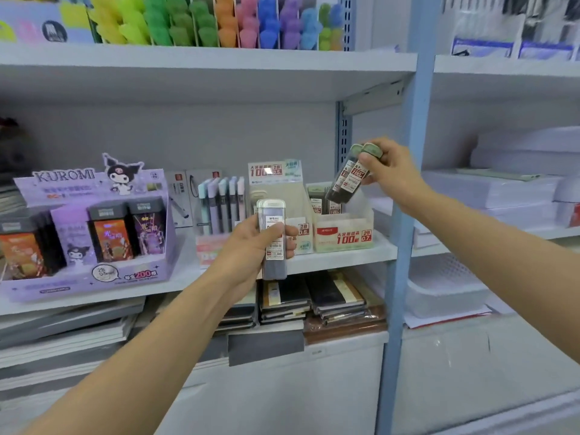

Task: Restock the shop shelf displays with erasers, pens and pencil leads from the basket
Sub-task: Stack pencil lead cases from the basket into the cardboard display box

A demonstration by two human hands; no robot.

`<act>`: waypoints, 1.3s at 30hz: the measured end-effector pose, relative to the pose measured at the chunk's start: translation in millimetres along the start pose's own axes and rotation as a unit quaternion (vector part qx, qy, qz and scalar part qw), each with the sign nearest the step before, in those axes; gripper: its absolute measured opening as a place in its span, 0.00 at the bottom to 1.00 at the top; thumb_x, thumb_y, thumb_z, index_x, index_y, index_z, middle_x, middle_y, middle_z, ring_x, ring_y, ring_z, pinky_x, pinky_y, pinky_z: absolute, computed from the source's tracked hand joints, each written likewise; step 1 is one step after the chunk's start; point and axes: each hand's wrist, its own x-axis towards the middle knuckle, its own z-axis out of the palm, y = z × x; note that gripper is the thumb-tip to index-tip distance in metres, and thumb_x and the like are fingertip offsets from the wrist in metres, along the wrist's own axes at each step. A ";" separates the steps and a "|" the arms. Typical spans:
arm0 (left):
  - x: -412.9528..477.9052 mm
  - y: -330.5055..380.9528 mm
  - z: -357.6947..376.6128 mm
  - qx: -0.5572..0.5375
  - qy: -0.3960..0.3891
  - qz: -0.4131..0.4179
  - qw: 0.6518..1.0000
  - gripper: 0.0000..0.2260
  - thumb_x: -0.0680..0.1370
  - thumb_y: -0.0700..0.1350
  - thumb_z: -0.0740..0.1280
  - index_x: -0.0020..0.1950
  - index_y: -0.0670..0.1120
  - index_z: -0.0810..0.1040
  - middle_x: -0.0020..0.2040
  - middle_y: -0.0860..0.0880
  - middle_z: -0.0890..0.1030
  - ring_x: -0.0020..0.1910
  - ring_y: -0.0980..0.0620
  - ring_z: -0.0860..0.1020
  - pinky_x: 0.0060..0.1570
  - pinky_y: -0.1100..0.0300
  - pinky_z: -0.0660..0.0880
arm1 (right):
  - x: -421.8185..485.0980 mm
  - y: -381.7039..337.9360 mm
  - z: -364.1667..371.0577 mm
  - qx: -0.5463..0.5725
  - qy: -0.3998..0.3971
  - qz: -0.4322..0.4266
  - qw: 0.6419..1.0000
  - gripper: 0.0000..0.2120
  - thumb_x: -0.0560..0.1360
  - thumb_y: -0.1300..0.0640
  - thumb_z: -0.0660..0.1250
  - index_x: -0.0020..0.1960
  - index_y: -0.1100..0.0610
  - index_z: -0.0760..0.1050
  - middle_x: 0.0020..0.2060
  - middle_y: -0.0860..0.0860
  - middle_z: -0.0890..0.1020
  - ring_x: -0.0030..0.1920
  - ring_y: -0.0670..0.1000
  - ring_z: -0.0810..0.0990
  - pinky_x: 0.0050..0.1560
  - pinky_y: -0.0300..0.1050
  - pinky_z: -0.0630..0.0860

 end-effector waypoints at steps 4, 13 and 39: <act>22.2 -1.9 -3.5 0.009 0.009 0.014 1.000 0.08 0.81 0.40 0.63 0.58 0.48 0.75 0.42 0.49 0.85 0.37 0.54 0.82 0.40 0.61 0.80 | 15.0 16.6 9.0 -0.026 -0.015 -0.003 1.000 0.10 0.80 0.62 0.62 0.60 0.61 0.75 0.52 0.61 0.81 0.50 0.56 0.81 0.44 0.44 0.82; 51.8 -2.9 -9.5 0.029 0.005 0.016 0.999 0.09 0.81 0.39 0.63 0.60 0.45 0.75 0.41 0.48 0.85 0.37 0.53 0.82 0.39 0.60 0.81 | 43.6 36.4 36.8 -0.103 -0.066 -0.014 0.992 0.11 0.79 0.61 0.63 0.61 0.59 0.74 0.53 0.57 0.80 0.51 0.54 0.80 0.44 0.45 0.81; 55.4 -8.3 -6.5 0.008 0.005 -0.005 1.000 0.09 0.80 0.37 0.63 0.60 0.44 0.74 0.40 0.47 0.85 0.35 0.53 0.82 0.37 0.61 0.80 | 41.5 37.1 41.0 -0.164 -0.082 -0.087 0.979 0.07 0.79 0.59 0.65 0.56 0.55 0.77 0.51 0.51 0.80 0.50 0.50 0.80 0.47 0.43 0.81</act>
